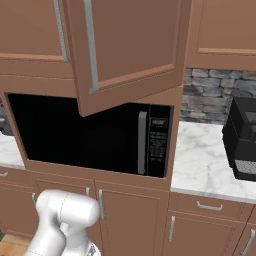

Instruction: Open the cabinet, retrieve the rolling pin, and place it next to the meat on the cutting board to prepare for tenderizing.

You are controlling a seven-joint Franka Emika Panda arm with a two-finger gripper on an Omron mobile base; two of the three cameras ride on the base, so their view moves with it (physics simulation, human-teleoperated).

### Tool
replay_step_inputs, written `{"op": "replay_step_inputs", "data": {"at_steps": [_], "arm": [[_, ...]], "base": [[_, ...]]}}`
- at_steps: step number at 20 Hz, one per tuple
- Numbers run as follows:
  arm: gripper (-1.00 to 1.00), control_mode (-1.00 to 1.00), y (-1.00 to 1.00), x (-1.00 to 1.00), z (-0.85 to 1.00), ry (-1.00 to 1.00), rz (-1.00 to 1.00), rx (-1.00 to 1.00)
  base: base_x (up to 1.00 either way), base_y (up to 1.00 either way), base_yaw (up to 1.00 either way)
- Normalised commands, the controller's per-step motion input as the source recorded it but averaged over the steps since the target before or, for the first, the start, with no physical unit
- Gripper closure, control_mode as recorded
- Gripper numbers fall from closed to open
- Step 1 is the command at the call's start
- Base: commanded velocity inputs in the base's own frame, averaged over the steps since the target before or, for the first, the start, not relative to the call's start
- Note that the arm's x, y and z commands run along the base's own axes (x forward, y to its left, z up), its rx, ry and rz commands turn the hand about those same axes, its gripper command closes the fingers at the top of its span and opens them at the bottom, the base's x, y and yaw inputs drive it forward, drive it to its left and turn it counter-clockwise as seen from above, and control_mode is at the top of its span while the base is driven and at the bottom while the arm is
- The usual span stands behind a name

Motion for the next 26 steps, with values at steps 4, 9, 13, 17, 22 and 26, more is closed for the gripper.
{"op": "replay_step_inputs", "data": {"at_steps": [4, 9, 13, 17, 22, 26], "arm": [[-1.00, -1.00, 0.00, 0.83, -0.26, 0.08, -0.01, -0.17], [-1.00, -1.00, 0.00, 0.82, -0.12, 0.12, -0.01, -0.17], [-1.00, -1.00, 0.02, 0.18, -0.13, 0.04, -0.04, -0.21], [-1.00, -1.00, -0.09, 0.15, -0.08, 0.00, -0.07, -0.19], [-1.00, -1.00, -0.27, 0.29, 0.00, 0.02, -0.15, -0.14], [-1.00, -1.00, -0.30, 0.39, 0.00, 0.06, -0.18, -0.10]], "base": [[0.00, 0.00, 0.00], [0.00, 0.00, 0.00], [0.00, 0.00, 0.00], [0.00, 0.00, 0.00], [0.00, 0.00, 0.00], [0.00, 0.00, 0.00]]}}
